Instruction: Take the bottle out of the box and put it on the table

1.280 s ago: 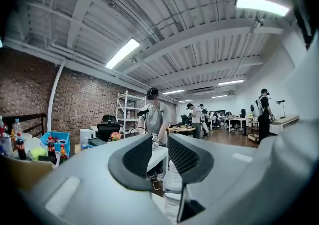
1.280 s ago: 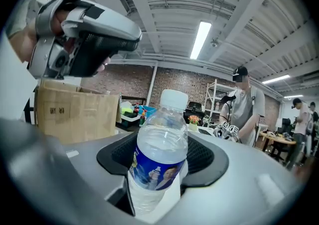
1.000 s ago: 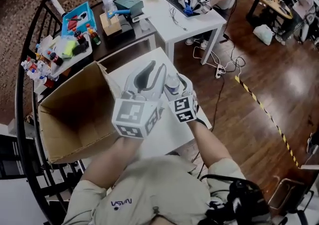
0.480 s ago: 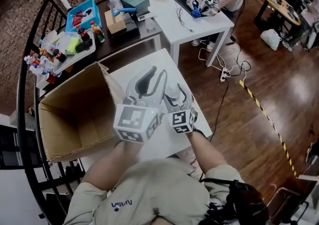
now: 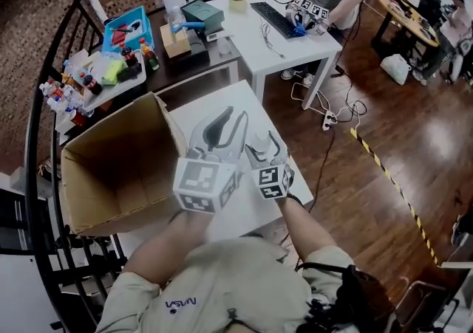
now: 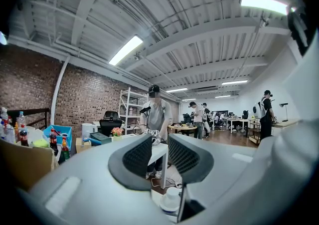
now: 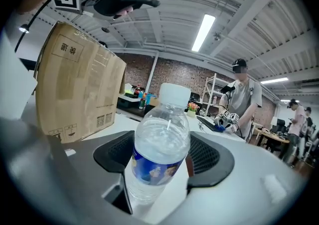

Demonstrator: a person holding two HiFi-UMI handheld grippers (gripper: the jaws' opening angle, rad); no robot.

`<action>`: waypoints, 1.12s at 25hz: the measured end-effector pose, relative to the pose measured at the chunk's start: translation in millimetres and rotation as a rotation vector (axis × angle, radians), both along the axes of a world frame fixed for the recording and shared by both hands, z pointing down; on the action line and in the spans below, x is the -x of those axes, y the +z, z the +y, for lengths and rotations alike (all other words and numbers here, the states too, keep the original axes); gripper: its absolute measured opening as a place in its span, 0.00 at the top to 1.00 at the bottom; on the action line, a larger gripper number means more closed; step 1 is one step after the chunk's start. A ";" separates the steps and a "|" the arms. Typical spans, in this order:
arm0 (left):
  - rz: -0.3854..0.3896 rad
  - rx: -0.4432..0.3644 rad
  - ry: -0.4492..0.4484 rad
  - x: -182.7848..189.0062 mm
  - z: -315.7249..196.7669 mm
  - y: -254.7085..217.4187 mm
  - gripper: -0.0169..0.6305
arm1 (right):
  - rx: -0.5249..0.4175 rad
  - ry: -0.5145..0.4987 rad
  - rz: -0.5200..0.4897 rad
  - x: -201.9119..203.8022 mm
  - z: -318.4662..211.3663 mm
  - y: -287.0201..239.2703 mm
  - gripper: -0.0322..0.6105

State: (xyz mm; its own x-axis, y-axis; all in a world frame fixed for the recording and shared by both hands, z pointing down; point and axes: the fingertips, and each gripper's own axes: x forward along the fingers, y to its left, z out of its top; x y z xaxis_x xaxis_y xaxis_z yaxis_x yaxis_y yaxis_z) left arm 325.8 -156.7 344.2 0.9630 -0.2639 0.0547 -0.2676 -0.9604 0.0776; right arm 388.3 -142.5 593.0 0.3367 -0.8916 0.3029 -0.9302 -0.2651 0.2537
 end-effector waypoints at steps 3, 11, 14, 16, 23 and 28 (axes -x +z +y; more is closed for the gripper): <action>0.026 0.000 0.011 17.0 5.8 -9.4 0.82 | 0.028 0.036 -0.049 -2.3 8.4 3.1 0.39; 0.104 -0.013 0.040 85.1 40.7 -29.3 0.82 | -0.053 0.164 -0.102 21.1 74.7 -34.2 0.40; 0.114 -0.042 0.030 116.8 50.7 -26.3 0.85 | -0.140 0.173 -0.118 47.0 91.6 -77.6 0.59; 0.109 -0.048 0.016 137.6 54.6 -15.9 0.85 | -0.180 0.152 -0.118 71.6 96.9 -106.8 0.67; 0.084 -0.037 -0.029 207.3 68.0 13.7 0.97 | -0.255 0.094 -0.118 156.6 119.6 -174.7 0.90; 0.080 -0.092 -0.071 249.2 75.2 21.2 0.97 | -0.259 0.031 -0.130 203.3 134.0 -189.1 0.95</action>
